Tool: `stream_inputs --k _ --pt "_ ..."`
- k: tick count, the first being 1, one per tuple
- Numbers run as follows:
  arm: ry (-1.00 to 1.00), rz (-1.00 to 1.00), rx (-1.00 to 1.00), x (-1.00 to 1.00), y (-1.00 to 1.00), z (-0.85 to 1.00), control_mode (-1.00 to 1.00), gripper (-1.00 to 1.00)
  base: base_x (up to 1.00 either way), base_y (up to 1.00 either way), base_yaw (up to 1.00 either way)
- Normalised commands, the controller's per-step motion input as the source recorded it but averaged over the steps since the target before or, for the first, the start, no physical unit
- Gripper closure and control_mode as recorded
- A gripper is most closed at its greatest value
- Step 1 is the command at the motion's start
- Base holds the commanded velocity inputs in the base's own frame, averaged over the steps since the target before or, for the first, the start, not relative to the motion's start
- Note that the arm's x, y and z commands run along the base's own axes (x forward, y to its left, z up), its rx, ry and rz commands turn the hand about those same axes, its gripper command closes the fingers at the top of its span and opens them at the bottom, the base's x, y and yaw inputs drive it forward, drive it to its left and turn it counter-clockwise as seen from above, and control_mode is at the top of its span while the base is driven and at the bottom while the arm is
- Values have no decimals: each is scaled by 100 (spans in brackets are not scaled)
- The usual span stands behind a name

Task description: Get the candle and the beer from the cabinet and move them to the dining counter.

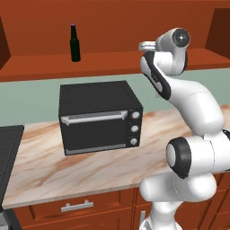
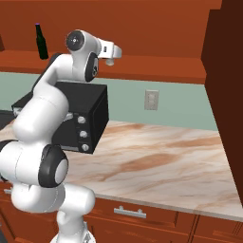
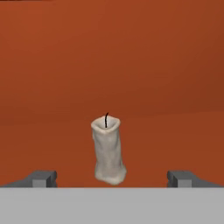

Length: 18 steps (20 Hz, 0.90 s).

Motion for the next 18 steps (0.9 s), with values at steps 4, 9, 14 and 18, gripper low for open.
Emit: stream_inputs --k 4,9,14,18 --pt "2 0 0 11 0 -2 -100 -100 0 0 0" --pt "6 0 0 9 0 -3 -100 -100 0 0 0" --pt "1 0 0 19 0 0 -100 -100 0 0 0" --pt "0 0 0 18 0 0 -100 -100 0 0 0"
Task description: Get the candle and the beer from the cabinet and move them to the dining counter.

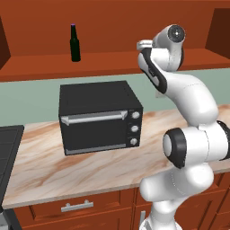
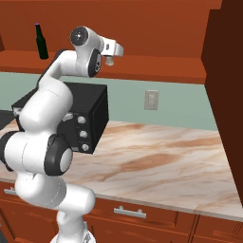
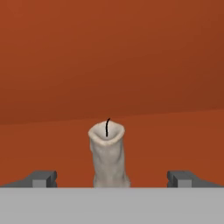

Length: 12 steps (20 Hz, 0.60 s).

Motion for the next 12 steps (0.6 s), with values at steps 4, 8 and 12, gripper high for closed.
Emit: stream_inputs --k 4,8,12 --pt "0 0 0 13 0 0 -100 -100 0 0 0" --pt "0 0 0 13 0 0 -100 -100 0 0 0" --pt "0 0 0 18 0 0 -100 -100 0 0 0"
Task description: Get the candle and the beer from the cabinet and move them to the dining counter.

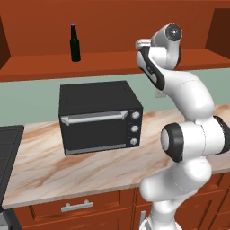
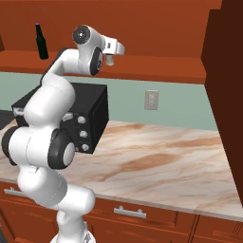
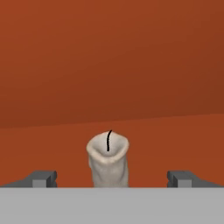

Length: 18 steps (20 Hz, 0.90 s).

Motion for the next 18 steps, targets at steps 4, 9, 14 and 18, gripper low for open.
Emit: stream_inputs --k 4,9,14,18 --pt "0 0 0 19 0 0 -100 -100 0 0 0" --pt "0 0 0 12 0 0 -100 -100 0 0 0" --pt "1 0 0 2 0 0 -100 -100 0 0 0" --pt "0 0 0 1 0 -6 -100 -100 0 0 0"
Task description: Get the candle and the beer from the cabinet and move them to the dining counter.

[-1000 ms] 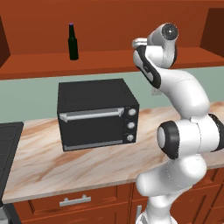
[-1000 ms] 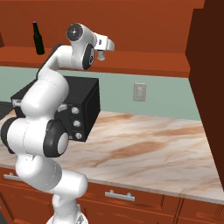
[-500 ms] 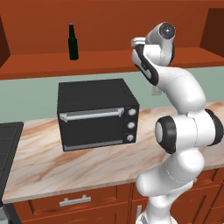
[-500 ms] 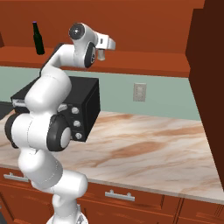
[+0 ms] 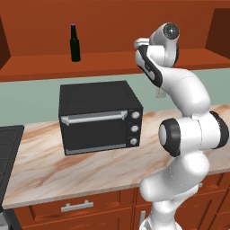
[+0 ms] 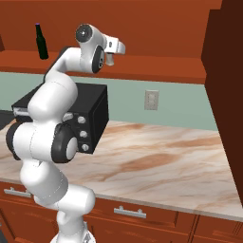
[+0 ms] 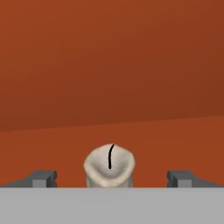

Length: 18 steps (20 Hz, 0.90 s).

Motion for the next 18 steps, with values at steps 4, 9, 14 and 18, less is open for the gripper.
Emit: stream_inputs --k 4,9,14,18 --pt "1 0 0 4 0 -7 -100 -100 0 0 0" --pt "2 0 0 7 0 -3 -100 -100 0 0 0" --pt "1 0 0 9 0 0 -100 -100 0 0 0" --pt "0 0 0 4 0 0 -100 -100 0 0 0"
